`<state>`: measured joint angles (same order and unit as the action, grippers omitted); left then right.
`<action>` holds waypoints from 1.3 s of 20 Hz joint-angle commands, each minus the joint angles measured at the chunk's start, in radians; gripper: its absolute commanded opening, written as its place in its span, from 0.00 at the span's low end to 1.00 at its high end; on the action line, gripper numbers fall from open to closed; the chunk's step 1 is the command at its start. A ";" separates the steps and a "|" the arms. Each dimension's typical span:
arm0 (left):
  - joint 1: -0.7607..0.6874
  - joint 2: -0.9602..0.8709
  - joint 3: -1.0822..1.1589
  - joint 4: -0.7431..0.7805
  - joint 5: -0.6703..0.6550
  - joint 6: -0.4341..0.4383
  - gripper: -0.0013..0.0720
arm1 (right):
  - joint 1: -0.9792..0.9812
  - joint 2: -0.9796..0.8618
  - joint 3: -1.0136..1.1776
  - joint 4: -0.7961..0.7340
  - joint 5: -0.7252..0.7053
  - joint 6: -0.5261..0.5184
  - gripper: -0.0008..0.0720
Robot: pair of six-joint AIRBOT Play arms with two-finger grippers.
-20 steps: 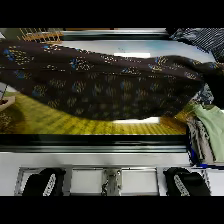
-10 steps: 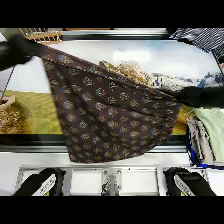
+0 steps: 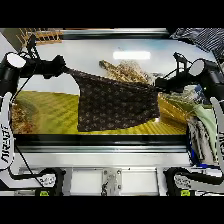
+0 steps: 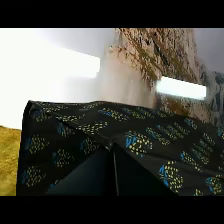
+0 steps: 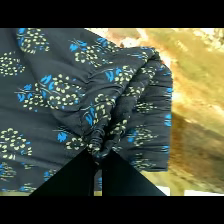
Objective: Fold the clothes and pants, and hang the long-sleeved shirts on hangers.
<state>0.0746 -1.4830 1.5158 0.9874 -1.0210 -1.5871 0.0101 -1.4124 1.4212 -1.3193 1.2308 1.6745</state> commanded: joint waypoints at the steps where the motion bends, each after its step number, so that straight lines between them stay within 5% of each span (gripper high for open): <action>1: -0.029 0.076 -0.081 0.076 -0.078 0.042 0.02 | 0.006 0.027 -0.031 -0.101 -0.014 -0.005 0.03; 4: -0.072 0.188 -0.317 0.207 -0.056 0.015 0.02 | 0.006 0.093 -0.182 -0.143 -0.022 -0.034 0.03; 10: -0.140 0.248 -0.743 0.195 0.111 0.016 0.02 | 0.021 0.115 -0.482 -0.119 -0.200 -0.037 0.03; 18: -0.179 0.248 -0.865 0.172 0.129 0.018 0.02 | 0.045 0.112 -0.558 -0.075 -0.218 -0.082 0.05; 19: -0.179 0.248 -0.865 0.149 0.122 0.028 0.08 | 0.044 0.113 -0.558 -0.067 -0.219 -0.082 0.14; 20: -0.174 0.258 -0.860 0.129 0.109 0.045 0.49 | 0.043 0.119 -0.556 -0.062 -0.215 -0.082 0.50; 21: -0.167 0.276 -0.848 0.122 0.089 0.055 0.72 | 0.040 0.131 -0.547 -0.055 -0.195 -0.117 0.80; 24: -0.132 0.381 -0.779 0.118 0.005 0.069 0.73 | -0.015 0.198 -0.481 -0.056 -0.041 -0.278 0.83; 26: -0.111 0.464 -0.752 0.117 -0.003 0.068 0.72 | -0.101 0.243 -0.468 -0.046 -0.016 -0.291 0.99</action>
<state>-0.0628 -1.1118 0.7250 1.1175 -0.9802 -1.5280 -0.0120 -1.2228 0.9241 -1.3834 1.1332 1.4601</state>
